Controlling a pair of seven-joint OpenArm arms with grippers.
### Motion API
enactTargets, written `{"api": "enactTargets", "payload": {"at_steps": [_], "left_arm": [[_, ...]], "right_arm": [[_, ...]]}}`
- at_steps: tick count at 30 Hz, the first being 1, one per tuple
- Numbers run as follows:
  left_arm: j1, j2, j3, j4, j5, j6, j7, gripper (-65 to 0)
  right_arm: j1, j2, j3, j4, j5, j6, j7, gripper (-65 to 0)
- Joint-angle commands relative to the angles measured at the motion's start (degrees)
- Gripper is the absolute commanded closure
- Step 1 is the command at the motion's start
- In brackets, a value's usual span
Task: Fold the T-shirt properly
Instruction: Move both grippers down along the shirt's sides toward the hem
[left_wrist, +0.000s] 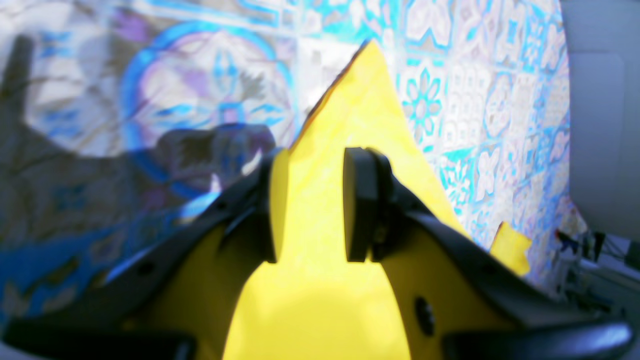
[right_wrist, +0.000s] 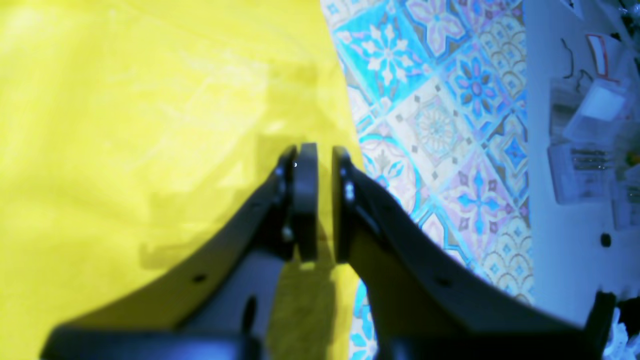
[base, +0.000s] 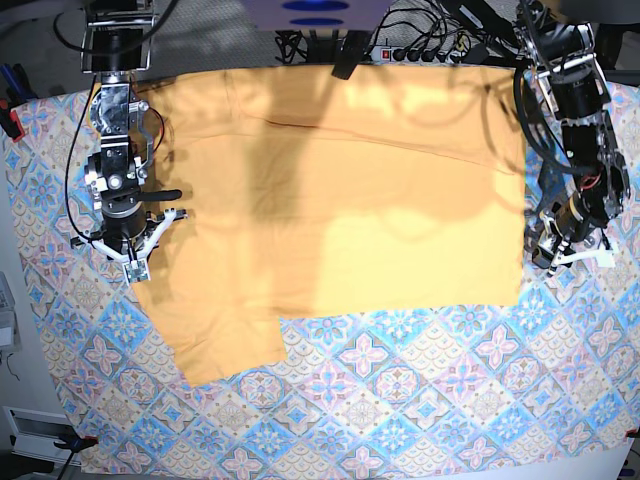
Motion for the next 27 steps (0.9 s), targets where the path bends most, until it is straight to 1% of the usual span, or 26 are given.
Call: {"api": "enactTargets", "payload": {"at_steps": [1, 3, 6, 9, 12, 14, 21, 27], "left_arm": [[-2.34, -1.22, -0.32, 0.36, 0.38, -0.49, -0.73, -18.5], [-4.27, -1.14, 0.38, -0.26, 2.93, -0.49, -0.73, -18.5], [-7.0, -1.14, 3.46, -1.49, 6.01, -0.49, -0.99, -18.5], [-10.6, -1.14, 4.51, -7.03, 8.03, -0.49, -1.17, -18.5], [-12.71, -1.14, 4.69, -12.04, 8.47, -0.49, -3.89, -18.5], [-13.15, -1.14, 4.69, -13.53, 8.56, -0.49, -6.0, -18.5], [-15.0, -1.14, 11.55, -13.89, 11.29, -0.4, -9.25, -18.5], [-15.62, -1.14, 12.51, -18.46, 11.46, -0.4, -9.96, -18.5]], "right_arm": [[1.0, 0.63, 0.3, 1.03, -0.11, -0.47, 1.29, -5.3], [1.0, 0.63, 0.3, 1.03, -0.11, -0.47, 1.29, -5.3], [1.09, 0.63, 0.3, 1.03, -0.11, -0.47, 1.29, -5.3], [1.09, 0.63, 0.3, 1.03, -0.11, -0.47, 1.29, -5.3], [1.09, 0.63, 0.3, 1.03, -0.11, -0.47, 1.29, -5.3], [1.09, 0.63, 0.3, 1.03, -0.11, -0.47, 1.29, -5.3], [0.91, 0.63, 0.39, 1.12, -0.11, -0.47, 1.46, -5.3], [0.74, 0.63, 0.39, 1.47, -0.11, -0.47, 1.37, -5.3]]}}
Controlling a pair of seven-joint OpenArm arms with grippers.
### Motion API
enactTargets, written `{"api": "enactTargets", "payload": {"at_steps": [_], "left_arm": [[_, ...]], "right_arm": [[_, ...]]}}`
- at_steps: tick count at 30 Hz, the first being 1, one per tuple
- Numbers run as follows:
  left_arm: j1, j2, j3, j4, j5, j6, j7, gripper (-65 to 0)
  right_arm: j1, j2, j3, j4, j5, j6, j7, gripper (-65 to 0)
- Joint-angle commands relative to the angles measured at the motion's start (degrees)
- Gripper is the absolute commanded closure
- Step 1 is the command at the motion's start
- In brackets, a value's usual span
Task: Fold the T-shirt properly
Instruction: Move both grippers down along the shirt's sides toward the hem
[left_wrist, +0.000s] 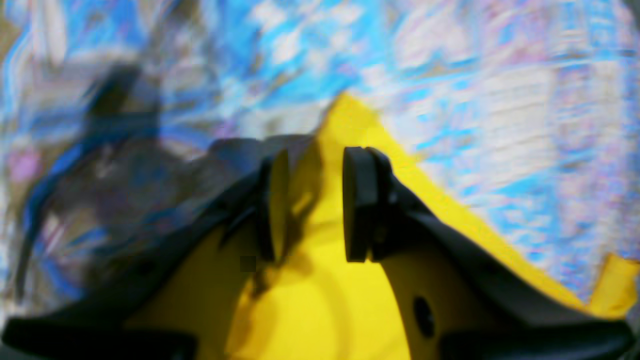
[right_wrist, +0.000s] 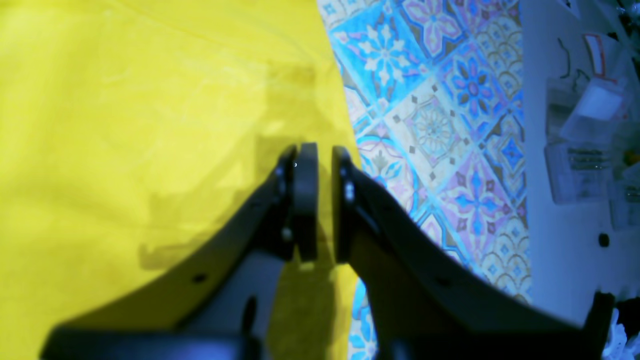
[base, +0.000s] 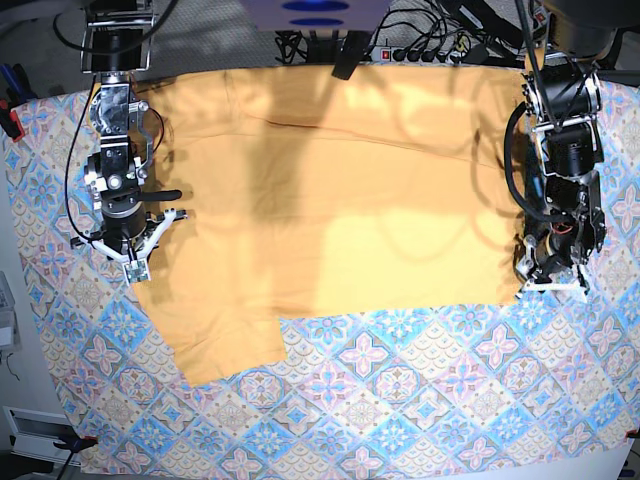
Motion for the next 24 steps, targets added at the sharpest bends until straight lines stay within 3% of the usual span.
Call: {"api": "enactTargets", "payload": {"at_steps": [1, 5, 24], "left_arm": [[-1.78, -0.96, -0.25, 0.89, -0.43, -0.73, -1.02, -18.5], [-1.16, -0.96, -0.08, 0.8, -0.16, -0.73, -3.92, -18.5], [-0.46, 2.99, -0.08, -3.07, 2.65, -0.73, -4.62, -18.5]], "right_arm": [[0.78, 0.65, 0.39, 1.47, -0.11, -0.47, 1.2, -5.3], [0.69, 0.65, 0.39, 1.47, -0.11, -0.47, 1.2, -5.3], [-0.54, 0.65, 0.39, 2.35, -0.11, -0.47, 1.38, -5.3]]}}
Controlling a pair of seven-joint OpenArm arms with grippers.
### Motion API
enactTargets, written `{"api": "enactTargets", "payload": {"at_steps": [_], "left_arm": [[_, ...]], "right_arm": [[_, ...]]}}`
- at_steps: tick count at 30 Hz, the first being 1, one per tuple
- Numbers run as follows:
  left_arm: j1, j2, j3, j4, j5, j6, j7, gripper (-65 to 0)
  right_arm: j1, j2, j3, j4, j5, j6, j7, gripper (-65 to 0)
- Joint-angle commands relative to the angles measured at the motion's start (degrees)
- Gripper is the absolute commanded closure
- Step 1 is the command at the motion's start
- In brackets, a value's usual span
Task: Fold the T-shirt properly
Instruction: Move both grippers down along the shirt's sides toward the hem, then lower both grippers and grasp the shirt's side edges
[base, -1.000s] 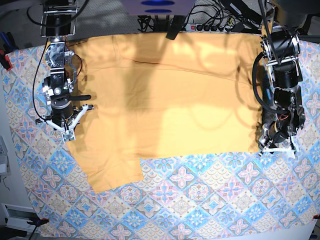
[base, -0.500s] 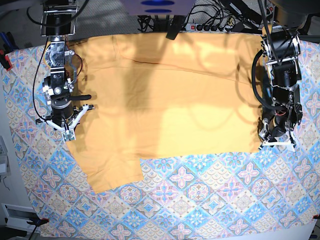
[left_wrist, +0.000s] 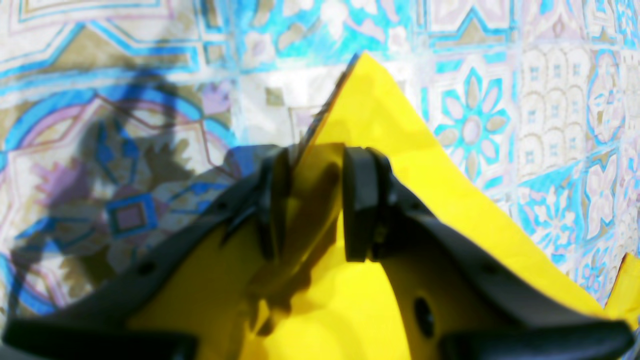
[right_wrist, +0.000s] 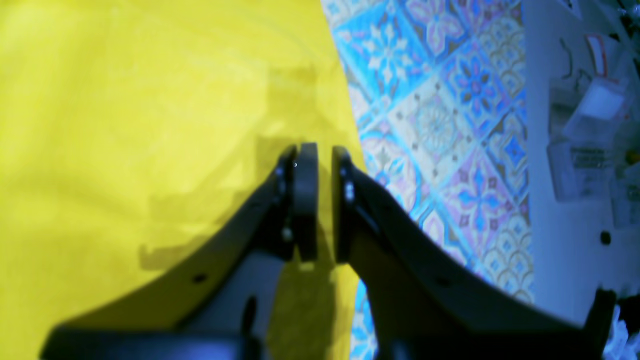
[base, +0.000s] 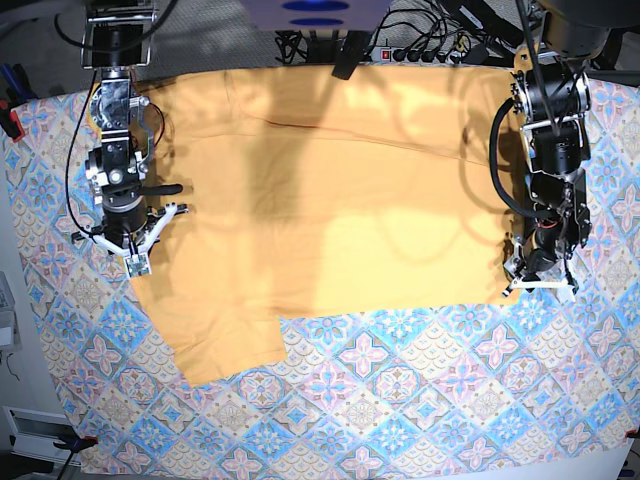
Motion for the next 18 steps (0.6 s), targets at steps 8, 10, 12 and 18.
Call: {"api": "enactTargets", "payload": {"at_steps": [8, 10, 12, 18], "left_arm": [[-0.46, 0.53, 0.12, 0.12, 0.13, 0.21, 1.83, -13.3], [-0.37, 0.53, 0.12, 0.12, 0.13, 0.21, 1.91, -8.1], [-0.37, 0.53, 0.21, 0.12, 0.13, 0.21, 2.79, -3.9], [-0.37, 0.53, 0.21, 0.12, -0.13, 0.21, 5.08, 0.0]], "right_arm": [[0.92, 0.7, 0.39, 1.65, -0.11, -0.47, 1.27, -5.3], [0.92, 0.7, 0.39, 1.65, -0.11, -0.47, 1.27, -5.3], [0.92, 0.7, 0.48, 1.65, -0.11, -0.47, 1.27, -5.3], [1.01, 0.7, 0.39, 1.65, -0.11, -0.47, 1.35, -5.3]]}}
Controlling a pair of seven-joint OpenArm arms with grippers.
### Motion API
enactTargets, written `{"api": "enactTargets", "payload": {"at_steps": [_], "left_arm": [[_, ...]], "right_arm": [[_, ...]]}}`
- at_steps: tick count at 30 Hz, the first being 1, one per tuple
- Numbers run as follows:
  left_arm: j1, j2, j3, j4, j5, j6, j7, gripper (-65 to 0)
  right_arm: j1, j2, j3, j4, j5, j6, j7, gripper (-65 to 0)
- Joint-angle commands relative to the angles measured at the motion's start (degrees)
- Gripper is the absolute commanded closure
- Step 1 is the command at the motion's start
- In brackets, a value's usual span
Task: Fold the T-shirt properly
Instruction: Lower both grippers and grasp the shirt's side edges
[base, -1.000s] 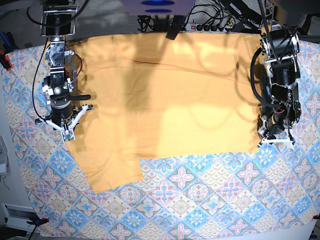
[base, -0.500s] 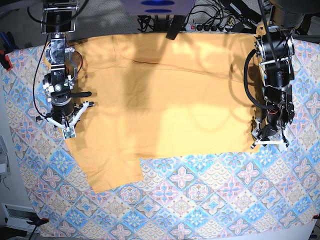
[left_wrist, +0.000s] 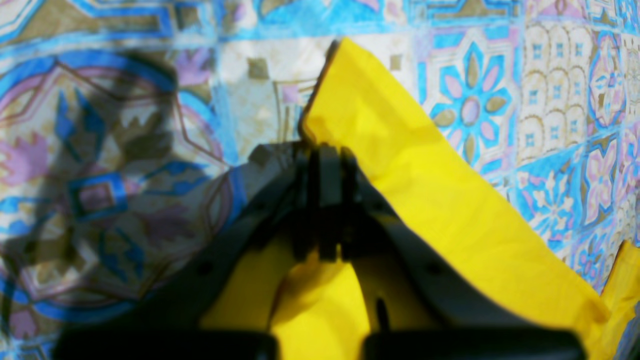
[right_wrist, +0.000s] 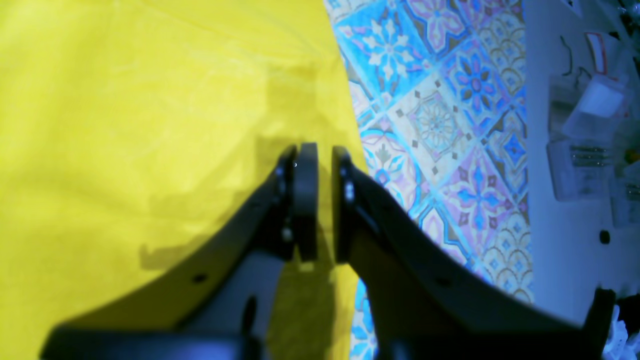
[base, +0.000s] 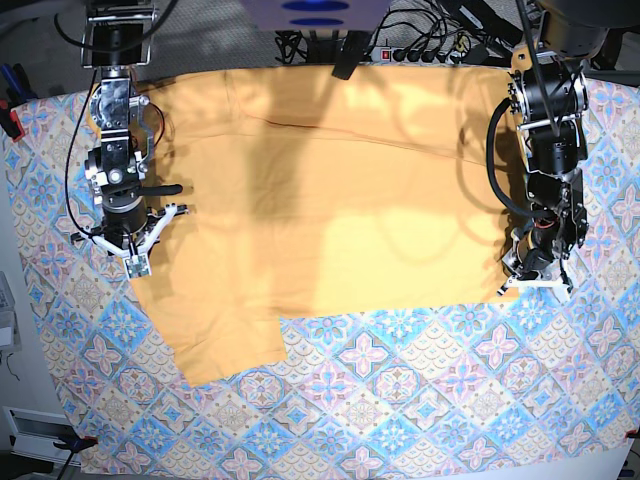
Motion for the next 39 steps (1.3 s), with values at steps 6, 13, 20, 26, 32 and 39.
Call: {"api": "enactTargets", "payload": {"at_steps": [6, 13, 20, 26, 32, 39], "left_arm": [[4.26, -0.06, 0.03, 9.59, 0.0, 0.25, 2.67, 0.0], [11.12, -0.06, -0.23, 20.58, 0.0, 0.43, 2.94, 0.0], [17.01, -0.41, -0.41, 30.34, -0.09, 0.43, 2.94, 0.0], [21.5, -0.41, -1.9, 38.16, -0.09, 0.52, 2.94, 0.0], [24.05, -0.5, -4.36, 41.07, -0.09, 0.52, 2.94, 0.0], [25.8, -0.5, -4.45, 41.94, -0.17, 0.52, 2.94, 0.0]], "right_arm": [[1.34, 0.74, 0.59, 0.64, -0.13, -0.47, 1.51, -5.3], [6.53, 0.74, 0.59, -2.79, -0.13, -0.47, 1.51, -8.0], [14.53, 0.83, 0.32, -13.6, -0.22, -0.47, 1.86, -17.3], [20.86, 1.09, 0.23, -26.09, -0.22, 1.56, 8.1, -28.3], [26.84, 1.79, 0.67, -38.92, -0.22, 8.24, 13.55, -28.5], [30.18, 4.78, 0.67, -49.82, -0.13, 8.24, 20.14, -28.5]]}}
